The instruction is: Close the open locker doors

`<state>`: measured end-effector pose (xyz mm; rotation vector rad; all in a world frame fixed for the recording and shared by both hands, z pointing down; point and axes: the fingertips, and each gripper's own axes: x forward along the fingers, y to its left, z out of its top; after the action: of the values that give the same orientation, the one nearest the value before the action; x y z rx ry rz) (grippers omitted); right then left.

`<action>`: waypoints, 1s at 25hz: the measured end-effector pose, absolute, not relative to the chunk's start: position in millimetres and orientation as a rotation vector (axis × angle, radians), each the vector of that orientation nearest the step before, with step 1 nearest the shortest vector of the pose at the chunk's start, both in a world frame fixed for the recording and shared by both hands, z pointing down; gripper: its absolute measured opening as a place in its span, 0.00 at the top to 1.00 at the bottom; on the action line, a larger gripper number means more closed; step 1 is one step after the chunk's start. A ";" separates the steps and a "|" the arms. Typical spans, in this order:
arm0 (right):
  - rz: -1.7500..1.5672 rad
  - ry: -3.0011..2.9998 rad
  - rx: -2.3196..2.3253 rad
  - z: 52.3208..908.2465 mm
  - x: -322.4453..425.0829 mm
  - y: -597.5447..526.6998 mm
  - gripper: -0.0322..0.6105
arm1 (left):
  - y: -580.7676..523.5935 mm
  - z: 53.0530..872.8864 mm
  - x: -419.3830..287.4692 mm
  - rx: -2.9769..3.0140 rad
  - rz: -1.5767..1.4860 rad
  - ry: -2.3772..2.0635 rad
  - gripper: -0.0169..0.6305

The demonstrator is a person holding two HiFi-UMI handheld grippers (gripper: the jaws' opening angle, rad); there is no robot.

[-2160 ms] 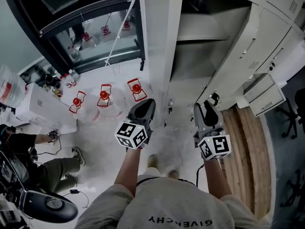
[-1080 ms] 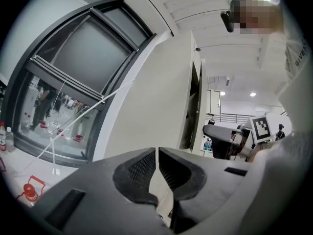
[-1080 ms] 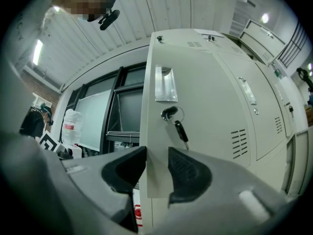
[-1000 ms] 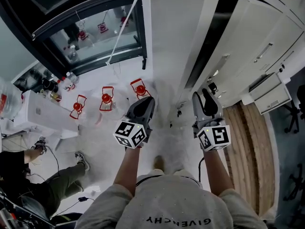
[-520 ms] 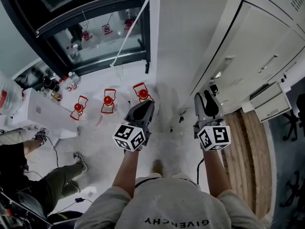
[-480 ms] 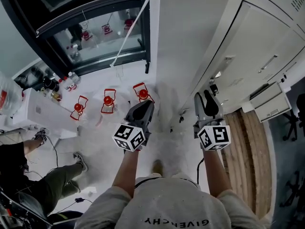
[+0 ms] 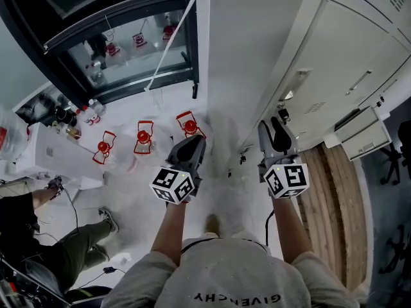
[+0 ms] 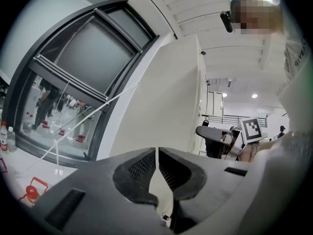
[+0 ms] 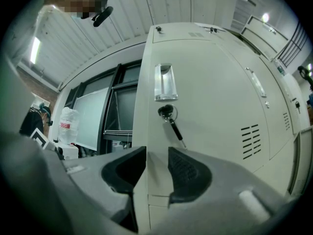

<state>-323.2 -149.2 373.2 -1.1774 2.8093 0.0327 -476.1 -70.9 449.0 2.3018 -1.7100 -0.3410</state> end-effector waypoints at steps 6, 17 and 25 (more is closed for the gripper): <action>0.024 2.819 -1.163 373.4 -326.0 -153.3 0.74 | -70.7 449.2 -473.5 2.302 -0.337 -1.704 0.95; 0.013 2.822 -1.147 375.4 -324.4 -155.1 0.80 | -69.8 449.8 -463.8 2.319 -0.316 -1.683 0.95; 0.011 2.866 -1.087 384.5 -315.6 -138.9 0.79 | -77.1 449.6 -437.6 2.364 -0.302 -1.614 0.95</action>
<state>-315.6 -138.9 384.5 -1.0875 2.8662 0.0110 -437.6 -77.1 449.6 2.3638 -1.6142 -0.3018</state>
